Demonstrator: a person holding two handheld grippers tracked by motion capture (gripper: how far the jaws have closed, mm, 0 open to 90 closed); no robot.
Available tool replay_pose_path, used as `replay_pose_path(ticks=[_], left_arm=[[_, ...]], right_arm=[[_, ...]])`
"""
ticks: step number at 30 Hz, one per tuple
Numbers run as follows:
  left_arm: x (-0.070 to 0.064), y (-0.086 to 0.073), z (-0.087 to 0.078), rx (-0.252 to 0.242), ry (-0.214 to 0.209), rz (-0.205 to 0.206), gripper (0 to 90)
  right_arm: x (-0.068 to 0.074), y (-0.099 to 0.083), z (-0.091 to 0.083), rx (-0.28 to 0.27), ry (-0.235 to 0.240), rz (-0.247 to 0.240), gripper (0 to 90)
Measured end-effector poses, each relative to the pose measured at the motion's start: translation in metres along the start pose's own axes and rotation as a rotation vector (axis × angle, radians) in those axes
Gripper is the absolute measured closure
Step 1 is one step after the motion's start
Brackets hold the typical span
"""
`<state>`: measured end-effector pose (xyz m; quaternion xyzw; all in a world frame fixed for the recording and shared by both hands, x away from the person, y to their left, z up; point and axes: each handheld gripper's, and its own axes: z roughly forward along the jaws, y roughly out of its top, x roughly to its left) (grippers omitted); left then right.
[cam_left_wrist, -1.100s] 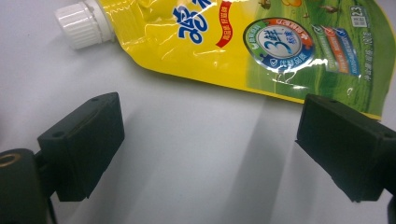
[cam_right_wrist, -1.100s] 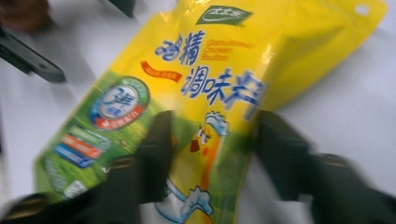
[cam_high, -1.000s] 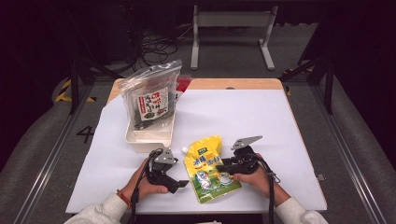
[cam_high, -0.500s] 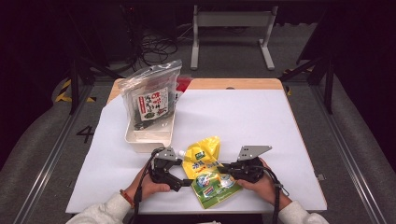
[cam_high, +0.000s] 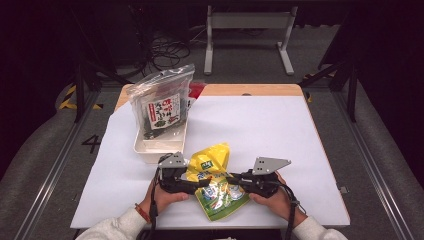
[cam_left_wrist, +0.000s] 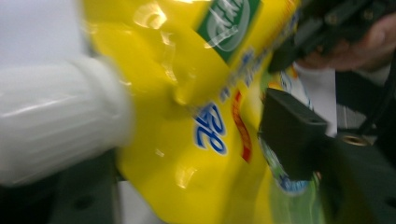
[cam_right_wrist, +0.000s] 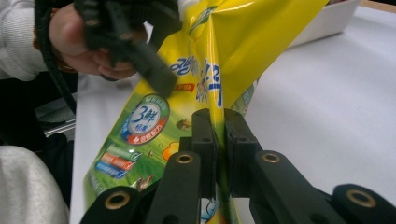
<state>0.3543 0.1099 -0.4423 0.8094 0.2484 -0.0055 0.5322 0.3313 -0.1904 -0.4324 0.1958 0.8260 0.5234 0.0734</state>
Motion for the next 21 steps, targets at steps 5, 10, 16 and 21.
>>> replay_pose_path(ticks=[5,10,16,21], left_arm=[[-0.004,0.008,-0.014,-0.060,-0.039,0.066,67.0],[-0.012,0.015,-0.021,-0.073,-0.069,0.133,81.2],[-0.016,0.018,-0.027,-0.079,-0.110,0.171,86.7],[-0.018,0.020,-0.033,-0.084,-0.120,0.194,87.1]], right_arm=[[0.005,0.006,0.006,-0.007,-0.018,-0.020,82.4],[0.005,0.009,0.008,-0.012,-0.024,-0.021,79.4],[0.010,0.014,0.007,-0.021,-0.035,-0.028,71.6],[0.011,0.017,0.001,-0.026,-0.044,-0.035,64.0]])
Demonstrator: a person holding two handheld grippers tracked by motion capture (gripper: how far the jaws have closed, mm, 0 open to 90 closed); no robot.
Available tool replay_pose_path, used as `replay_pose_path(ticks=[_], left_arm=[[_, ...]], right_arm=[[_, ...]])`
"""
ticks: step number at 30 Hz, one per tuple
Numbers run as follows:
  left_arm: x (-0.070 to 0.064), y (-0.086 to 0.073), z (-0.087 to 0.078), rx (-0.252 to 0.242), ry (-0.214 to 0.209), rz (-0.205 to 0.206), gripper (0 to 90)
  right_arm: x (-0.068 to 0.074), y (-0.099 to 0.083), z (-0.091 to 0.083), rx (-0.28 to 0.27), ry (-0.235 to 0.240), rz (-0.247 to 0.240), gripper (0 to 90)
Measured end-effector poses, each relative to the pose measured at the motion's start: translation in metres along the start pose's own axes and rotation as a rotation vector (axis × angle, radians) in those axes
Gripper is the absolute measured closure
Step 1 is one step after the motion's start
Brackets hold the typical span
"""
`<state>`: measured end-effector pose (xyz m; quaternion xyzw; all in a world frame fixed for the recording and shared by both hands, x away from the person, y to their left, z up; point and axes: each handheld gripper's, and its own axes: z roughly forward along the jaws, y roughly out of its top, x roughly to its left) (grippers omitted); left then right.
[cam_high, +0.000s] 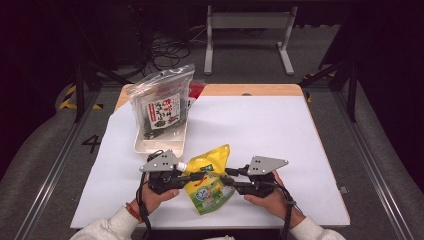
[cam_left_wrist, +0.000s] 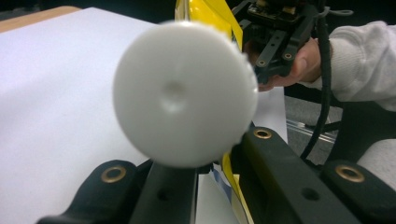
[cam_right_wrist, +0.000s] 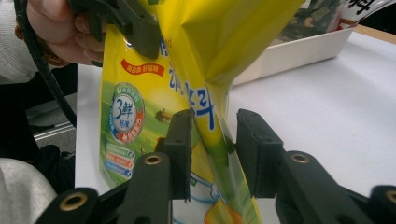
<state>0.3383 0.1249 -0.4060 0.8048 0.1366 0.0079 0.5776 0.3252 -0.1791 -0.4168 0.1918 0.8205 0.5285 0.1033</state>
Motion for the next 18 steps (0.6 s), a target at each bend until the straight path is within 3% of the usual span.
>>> replay_pose_path(ticks=[4,8,10,11,15,18], left_arm=[[0.002,0.002,-0.007,-0.012,-0.003,0.014,87.7],[-0.001,0.005,-0.013,-0.015,0.012,0.044,88.9],[-0.002,0.006,-0.016,-0.017,0.009,0.049,89.6],[-0.002,0.007,-0.017,-0.021,0.010,0.055,89.6],[-0.004,0.010,-0.023,-0.028,0.018,0.076,89.6],[-0.003,0.012,-0.028,-0.027,0.029,0.088,89.6]], right_arm=[[-0.003,-0.002,-0.010,0.002,-0.022,0.012,54.0],[-0.010,-0.007,-0.021,-0.001,-0.048,0.045,52.1],[-0.015,-0.008,-0.029,0.005,-0.090,0.044,50.9],[-0.020,-0.011,-0.036,0.001,-0.113,0.068,50.1],[-0.026,-0.016,-0.044,0.005,-0.143,0.087,48.7],[-0.033,-0.020,-0.047,0.012,-0.142,0.129,46.7]])
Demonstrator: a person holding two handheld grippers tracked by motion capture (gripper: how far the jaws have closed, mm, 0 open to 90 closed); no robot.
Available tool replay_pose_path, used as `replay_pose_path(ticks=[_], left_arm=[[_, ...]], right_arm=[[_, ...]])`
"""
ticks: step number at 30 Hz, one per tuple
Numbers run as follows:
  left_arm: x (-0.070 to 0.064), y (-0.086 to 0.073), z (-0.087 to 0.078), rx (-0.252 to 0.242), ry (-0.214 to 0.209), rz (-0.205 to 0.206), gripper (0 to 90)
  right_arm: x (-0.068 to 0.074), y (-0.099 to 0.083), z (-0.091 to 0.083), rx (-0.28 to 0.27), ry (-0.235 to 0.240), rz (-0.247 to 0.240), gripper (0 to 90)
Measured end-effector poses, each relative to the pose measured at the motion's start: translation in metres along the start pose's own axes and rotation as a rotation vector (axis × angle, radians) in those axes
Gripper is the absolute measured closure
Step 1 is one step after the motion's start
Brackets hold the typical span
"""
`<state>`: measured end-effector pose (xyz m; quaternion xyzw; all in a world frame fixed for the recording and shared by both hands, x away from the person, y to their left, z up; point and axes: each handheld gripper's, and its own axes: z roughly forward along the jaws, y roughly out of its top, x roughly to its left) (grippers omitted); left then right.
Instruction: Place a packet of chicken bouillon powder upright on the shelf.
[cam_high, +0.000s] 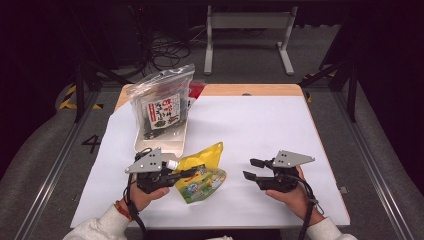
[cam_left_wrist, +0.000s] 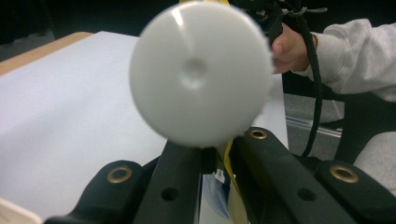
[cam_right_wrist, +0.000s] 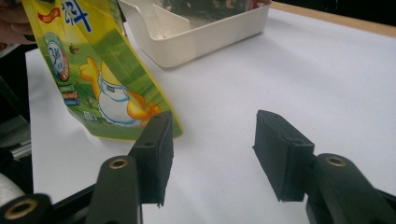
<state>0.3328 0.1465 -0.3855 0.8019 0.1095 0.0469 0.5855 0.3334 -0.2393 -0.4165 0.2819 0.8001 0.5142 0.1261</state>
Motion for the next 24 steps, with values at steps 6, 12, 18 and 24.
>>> replay_pose_path(ticks=[6,12,18,24], left_arm=[[0.001,0.005,-0.007,-0.002,-0.002,0.040,89.6],[0.000,0.013,-0.010,0.005,0.009,0.067,89.6],[0.002,0.026,-0.026,-0.008,0.043,0.115,89.6],[0.009,0.037,-0.050,-0.030,0.088,0.145,89.6]], right_arm=[[-0.006,-0.005,-0.002,0.018,-0.027,0.024,43.2],[-0.007,-0.010,-0.005,0.033,-0.040,0.036,40.5],[-0.005,-0.010,-0.005,0.033,-0.047,0.031,38.7],[-0.007,-0.011,-0.003,0.035,-0.055,0.044,37.5]])
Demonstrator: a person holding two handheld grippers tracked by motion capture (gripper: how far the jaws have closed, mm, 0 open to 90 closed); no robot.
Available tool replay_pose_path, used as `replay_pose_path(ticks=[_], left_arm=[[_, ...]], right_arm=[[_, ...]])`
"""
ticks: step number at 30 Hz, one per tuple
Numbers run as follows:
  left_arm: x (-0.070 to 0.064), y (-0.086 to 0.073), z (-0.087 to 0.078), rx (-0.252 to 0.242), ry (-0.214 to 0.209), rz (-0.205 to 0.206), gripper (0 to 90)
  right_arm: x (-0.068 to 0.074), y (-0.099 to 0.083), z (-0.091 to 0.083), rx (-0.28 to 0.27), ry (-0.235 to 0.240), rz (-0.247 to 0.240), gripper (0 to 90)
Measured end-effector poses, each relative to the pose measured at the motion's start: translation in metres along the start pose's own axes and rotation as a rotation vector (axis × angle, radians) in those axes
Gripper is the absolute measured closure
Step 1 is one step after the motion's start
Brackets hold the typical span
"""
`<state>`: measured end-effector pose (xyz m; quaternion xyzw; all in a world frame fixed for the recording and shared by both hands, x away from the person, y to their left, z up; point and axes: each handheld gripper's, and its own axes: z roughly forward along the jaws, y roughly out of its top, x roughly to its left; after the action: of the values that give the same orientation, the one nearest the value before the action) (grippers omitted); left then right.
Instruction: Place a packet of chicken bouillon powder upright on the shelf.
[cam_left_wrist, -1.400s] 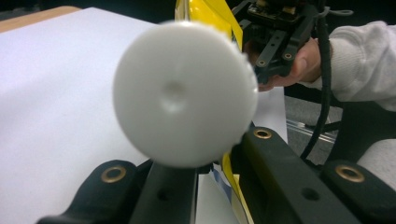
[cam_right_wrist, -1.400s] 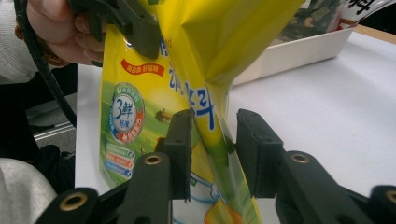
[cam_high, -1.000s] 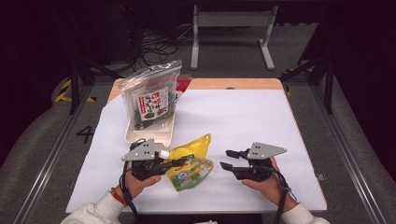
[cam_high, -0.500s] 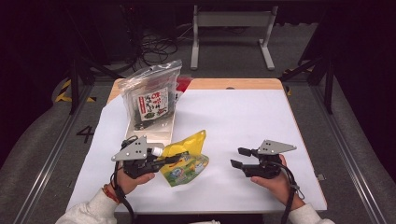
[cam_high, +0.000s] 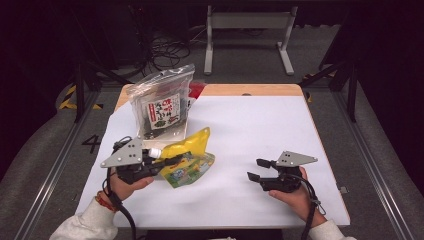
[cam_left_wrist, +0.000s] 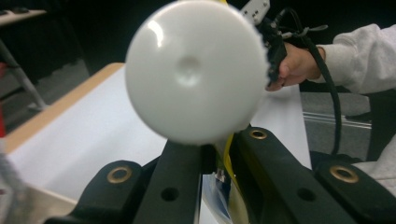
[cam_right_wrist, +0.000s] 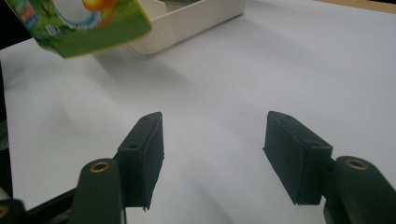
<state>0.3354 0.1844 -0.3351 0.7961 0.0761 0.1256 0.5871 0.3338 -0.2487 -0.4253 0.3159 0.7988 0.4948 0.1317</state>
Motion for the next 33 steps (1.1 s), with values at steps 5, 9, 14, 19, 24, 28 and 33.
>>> replay_pose_path(ticks=[5,9,14,19,24,28,33], left_arm=[[0.016,0.007,-0.022,-0.010,0.067,0.017,89.6],[0.023,0.013,-0.033,-0.005,0.095,0.047,89.6],[0.035,0.019,-0.041,0.026,0.126,0.067,89.6],[0.052,0.022,-0.044,0.068,0.155,0.097,89.5],[0.065,0.017,-0.038,0.114,0.144,0.113,89.5],[0.076,0.013,-0.036,0.142,0.124,0.123,89.5],[0.088,0.000,-0.030,0.195,0.062,0.076,89.0]], right_arm=[[-0.001,0.000,0.003,0.002,0.000,0.007,36.5],[0.000,0.000,0.005,0.006,0.002,0.005,36.0],[-0.001,-0.001,0.007,0.009,0.005,0.011,35.6],[-0.001,-0.002,0.008,0.009,0.009,0.015,35.4],[0.000,-0.003,0.010,0.016,0.011,0.014,35.1],[0.001,-0.003,0.012,0.020,0.014,0.017,35.0],[0.001,-0.004,0.013,0.025,0.018,0.022,34.3]])
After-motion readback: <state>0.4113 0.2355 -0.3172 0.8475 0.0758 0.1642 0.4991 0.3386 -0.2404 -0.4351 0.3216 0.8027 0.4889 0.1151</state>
